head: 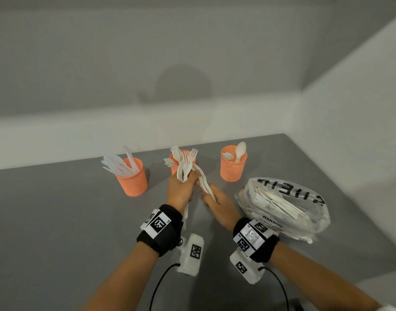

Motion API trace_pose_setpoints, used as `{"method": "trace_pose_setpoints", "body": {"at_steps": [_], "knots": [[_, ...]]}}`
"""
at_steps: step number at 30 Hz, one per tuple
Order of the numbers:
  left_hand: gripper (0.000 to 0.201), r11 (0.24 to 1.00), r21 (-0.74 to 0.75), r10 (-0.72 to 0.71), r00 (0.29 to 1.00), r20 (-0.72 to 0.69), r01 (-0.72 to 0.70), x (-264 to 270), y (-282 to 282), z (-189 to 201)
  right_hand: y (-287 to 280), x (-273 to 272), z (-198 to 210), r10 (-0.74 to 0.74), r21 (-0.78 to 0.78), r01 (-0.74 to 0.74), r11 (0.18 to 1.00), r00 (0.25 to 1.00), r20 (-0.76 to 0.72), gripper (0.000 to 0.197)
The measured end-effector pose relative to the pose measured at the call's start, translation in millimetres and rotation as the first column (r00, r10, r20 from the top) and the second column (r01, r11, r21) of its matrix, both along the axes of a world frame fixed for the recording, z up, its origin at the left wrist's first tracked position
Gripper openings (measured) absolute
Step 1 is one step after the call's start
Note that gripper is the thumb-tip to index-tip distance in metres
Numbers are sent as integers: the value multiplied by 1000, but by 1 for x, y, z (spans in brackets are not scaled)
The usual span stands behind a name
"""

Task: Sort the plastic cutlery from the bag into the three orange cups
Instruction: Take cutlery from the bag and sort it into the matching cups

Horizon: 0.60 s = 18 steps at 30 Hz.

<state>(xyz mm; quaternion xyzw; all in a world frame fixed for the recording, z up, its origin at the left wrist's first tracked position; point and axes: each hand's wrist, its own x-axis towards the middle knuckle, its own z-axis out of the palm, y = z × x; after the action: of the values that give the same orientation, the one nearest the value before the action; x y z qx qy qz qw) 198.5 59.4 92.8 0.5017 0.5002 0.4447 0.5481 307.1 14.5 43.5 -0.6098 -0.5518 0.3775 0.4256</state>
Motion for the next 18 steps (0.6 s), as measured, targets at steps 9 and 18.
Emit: {"method": "trace_pose_setpoints", "body": {"at_steps": [9,18], "knots": [[25,985,-80,-144,980,138,156,-7,2,-9,-2,7,15,74,-245,-183,952,915,-396,18],[30,980,-69,-183,983,24,184,3,6,-11,20,11,20,-170,-213,71,974,853,-493,13]]}}
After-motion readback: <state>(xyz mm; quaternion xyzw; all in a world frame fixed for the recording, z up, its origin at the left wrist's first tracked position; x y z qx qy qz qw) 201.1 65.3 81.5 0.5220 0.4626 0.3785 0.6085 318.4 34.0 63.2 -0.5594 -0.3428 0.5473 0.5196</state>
